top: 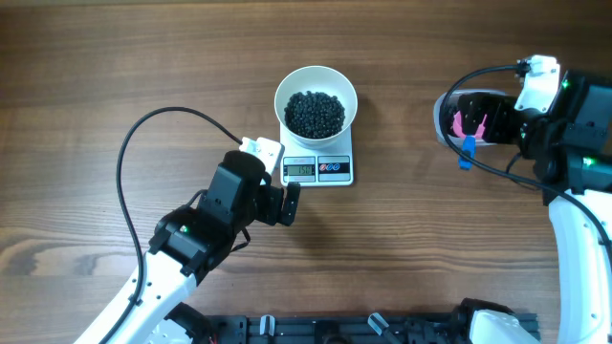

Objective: Scoop item into bowl and weigh 150g on scale
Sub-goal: 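Lower the pink scoop into the bean tub, right gripper, then open the right gripper, release the scoop, and retract toward the front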

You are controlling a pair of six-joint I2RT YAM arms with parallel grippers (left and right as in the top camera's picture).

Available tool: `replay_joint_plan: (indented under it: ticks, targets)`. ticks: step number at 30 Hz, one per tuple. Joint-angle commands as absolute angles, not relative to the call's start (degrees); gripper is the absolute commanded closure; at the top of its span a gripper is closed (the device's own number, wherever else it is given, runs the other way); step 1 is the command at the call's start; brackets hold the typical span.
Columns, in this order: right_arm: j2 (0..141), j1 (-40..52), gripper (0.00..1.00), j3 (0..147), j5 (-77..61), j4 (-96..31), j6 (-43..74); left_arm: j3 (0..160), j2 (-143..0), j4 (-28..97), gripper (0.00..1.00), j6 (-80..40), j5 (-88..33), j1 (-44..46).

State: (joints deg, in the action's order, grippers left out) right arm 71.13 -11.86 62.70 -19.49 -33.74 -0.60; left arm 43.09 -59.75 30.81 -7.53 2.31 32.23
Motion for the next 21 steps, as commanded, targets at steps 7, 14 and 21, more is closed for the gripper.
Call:
replay_joint_plan:
  ticks: [7, 14, 21]
  targets:
    - [54.6, -3.9, 0.00, 52.1, -12.6, -26.1, -9.0, 43.0, -59.8, 30.7, 0.00, -6.4, 3.0, 32.0]
    - [44.3, -1.1, 0.00, 42.0, -11.1, -21.0, -9.1, 43.0, -59.8, 30.7, 0.00, -6.4, 3.0, 32.0]
    - [35.9, -0.7, 0.00, 31.5, -11.1, -11.2, -9.1, 43.0, -59.8, 30.7, 0.00, -6.4, 3.0, 32.0]
